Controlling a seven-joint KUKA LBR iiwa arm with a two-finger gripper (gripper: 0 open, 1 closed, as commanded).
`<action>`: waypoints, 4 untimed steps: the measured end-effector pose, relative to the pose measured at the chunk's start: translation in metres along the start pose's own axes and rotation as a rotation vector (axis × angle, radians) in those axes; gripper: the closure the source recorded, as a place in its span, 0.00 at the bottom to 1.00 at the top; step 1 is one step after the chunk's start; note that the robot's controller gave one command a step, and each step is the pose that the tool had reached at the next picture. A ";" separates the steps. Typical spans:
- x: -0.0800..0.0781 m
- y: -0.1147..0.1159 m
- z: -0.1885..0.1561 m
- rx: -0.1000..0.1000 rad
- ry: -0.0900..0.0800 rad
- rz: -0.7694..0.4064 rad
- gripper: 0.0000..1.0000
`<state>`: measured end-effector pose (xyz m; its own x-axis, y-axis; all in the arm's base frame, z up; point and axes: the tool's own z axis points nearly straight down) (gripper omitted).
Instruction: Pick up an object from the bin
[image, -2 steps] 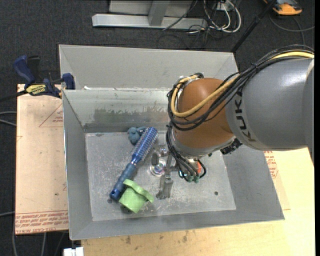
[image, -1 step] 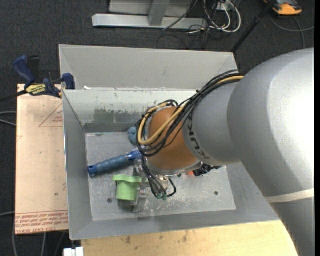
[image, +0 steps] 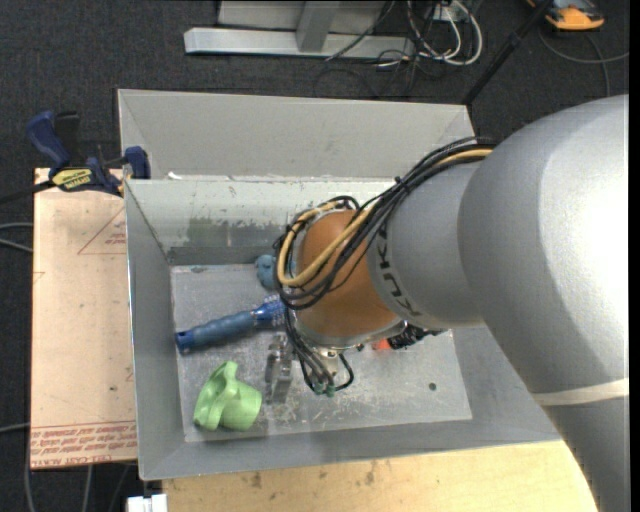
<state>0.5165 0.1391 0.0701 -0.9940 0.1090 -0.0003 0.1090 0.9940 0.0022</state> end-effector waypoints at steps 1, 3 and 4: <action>0.000 0.000 0.000 0.000 0.000 0.000 0.00; -0.077 0.051 -0.002 0.013 -0.001 -0.038 0.00; -0.034 0.076 -0.131 -0.003 -0.009 -0.116 0.00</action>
Offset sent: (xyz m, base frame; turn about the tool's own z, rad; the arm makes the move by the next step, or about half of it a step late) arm 0.0000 0.0000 0.0000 0.0000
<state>0.5582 0.2103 0.2012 -0.9999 -0.0071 -0.0099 -0.0072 1.0000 0.0045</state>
